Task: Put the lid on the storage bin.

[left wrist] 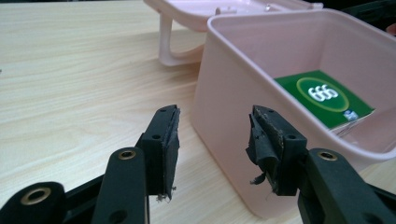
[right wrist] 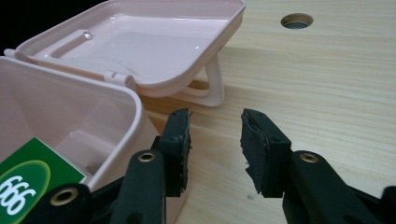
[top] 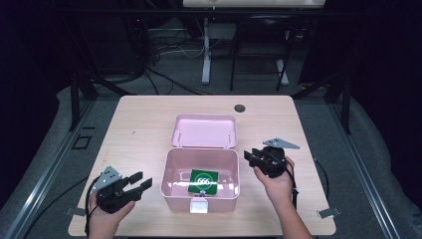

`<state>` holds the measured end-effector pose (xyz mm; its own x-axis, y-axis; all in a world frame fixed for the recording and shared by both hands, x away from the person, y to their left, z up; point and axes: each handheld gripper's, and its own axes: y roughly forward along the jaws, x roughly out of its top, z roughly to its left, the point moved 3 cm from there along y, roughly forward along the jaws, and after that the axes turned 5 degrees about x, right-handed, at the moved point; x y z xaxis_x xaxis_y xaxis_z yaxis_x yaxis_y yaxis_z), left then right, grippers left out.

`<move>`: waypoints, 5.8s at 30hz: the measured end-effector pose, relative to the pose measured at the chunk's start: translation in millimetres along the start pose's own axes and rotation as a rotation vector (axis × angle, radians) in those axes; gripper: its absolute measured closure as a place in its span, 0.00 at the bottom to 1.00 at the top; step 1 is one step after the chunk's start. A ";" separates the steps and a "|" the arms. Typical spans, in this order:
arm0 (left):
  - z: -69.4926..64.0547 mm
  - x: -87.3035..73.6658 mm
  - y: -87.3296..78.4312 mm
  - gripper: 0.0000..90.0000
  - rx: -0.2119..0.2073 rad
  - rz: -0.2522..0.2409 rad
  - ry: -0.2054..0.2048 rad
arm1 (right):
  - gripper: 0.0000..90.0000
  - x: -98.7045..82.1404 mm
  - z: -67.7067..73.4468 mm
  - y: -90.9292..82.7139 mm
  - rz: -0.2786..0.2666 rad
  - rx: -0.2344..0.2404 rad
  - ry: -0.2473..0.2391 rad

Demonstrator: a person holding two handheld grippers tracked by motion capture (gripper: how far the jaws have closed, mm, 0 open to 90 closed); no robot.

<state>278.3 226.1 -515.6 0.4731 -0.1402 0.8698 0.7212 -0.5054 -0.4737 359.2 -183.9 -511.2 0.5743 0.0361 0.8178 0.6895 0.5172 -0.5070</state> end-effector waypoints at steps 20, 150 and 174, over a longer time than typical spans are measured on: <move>-21.5 34.4 16.1 0.76 -0.098 0.015 0.040 | 0.70 71.6 -9.3 18.8 0.150 -0.011 0.088; -28.9 29.6 30.5 0.89 -0.078 0.046 0.067 | 0.97 130.6 27.3 25.2 0.039 -0.068 0.062; -28.8 29.4 30.5 0.89 -0.076 0.045 0.058 | 0.97 111.6 50.1 -11.0 -0.070 -0.052 -0.060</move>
<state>299.6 182.0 -500.5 0.4727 -0.2124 0.8552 0.6580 -0.5605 -0.5029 393.6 -142.7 -400.8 0.4979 0.0533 0.8656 0.7498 0.4750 -0.4605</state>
